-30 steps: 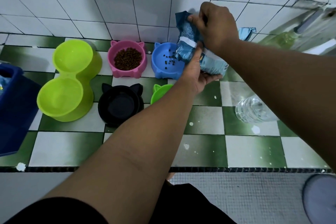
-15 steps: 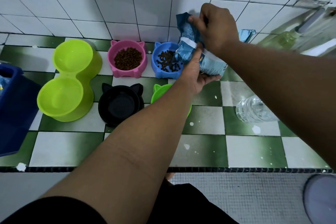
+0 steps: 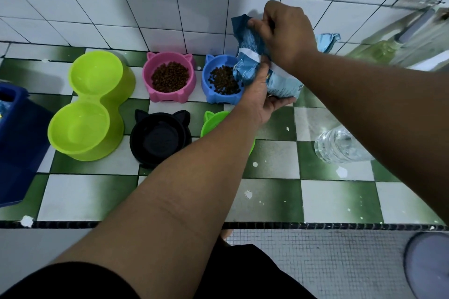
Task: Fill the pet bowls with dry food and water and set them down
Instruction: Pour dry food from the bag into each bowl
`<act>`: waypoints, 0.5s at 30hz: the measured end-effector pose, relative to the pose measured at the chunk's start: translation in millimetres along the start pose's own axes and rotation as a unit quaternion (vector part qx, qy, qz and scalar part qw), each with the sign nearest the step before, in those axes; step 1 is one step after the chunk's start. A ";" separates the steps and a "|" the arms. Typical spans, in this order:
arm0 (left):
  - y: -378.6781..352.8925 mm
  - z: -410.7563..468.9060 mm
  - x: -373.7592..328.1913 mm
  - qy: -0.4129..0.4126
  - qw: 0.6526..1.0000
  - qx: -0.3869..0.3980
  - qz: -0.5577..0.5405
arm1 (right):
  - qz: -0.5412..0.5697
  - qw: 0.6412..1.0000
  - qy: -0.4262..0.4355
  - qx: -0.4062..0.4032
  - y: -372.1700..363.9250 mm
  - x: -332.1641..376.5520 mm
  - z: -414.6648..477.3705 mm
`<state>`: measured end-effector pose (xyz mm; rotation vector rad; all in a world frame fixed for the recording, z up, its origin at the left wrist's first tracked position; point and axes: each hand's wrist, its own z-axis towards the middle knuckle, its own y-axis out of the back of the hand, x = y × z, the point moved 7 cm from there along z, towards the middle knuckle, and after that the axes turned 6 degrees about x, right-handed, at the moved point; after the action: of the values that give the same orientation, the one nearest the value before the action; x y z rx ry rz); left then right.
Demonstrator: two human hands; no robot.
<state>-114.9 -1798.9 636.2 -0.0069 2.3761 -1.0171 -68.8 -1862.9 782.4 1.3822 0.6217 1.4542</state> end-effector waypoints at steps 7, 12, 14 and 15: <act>-1.6 0.1 -8.7 -0.019 1.000 -0.006 0.007 | -0.004 1.000 0.012 -0.001 -0.2 3.2 6.6; -0.3 1.2 -6.4 -0.020 1.000 0.000 0.002 | -0.003 1.000 0.015 -0.001 -1.8 2.6 6.9; 0.4 2.5 -6.4 -0.021 1.000 0.000 0.001 | 0.001 1.000 0.014 -0.002 -1.8 1.6 7.3; 0.7 3.2 -6.4 -0.022 1.000 -0.001 0.001 | 0.003 1.000 0.014 -0.002 -2.0 1.1 7.2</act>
<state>-107.8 -1799.1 637.1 -0.0264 2.3378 -1.0032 -61.3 -1863.1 782.7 1.3646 0.6330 1.4820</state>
